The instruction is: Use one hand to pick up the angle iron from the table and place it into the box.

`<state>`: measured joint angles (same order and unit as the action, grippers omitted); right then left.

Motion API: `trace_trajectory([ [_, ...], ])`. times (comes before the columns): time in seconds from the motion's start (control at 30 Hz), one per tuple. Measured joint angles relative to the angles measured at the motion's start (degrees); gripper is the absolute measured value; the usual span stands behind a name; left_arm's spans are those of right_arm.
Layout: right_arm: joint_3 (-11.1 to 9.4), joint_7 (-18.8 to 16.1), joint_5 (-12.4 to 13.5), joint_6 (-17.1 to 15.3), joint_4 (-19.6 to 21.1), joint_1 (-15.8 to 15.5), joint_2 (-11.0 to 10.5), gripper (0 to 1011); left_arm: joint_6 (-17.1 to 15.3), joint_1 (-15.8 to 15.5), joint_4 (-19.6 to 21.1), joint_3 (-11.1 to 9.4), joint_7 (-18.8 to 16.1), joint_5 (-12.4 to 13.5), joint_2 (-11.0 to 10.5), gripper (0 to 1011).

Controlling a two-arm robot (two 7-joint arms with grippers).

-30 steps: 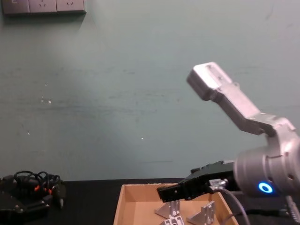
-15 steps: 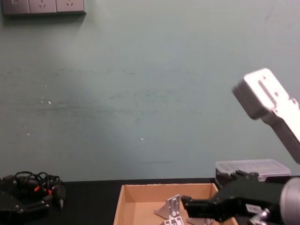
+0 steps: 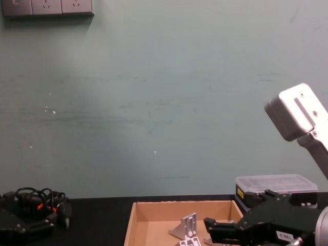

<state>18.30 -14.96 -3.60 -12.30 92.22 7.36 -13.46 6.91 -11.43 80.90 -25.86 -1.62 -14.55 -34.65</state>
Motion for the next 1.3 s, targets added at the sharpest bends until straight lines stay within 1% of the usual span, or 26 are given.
trace_trajectory([
  [1.3, 0.1, -0.3, 0.0, -0.7, -0.1, 0.4, 0.1, 1002, 0.0, 0.0, 0.0, 0.0, 0.0, 0.0, 0.0, 1011],
])
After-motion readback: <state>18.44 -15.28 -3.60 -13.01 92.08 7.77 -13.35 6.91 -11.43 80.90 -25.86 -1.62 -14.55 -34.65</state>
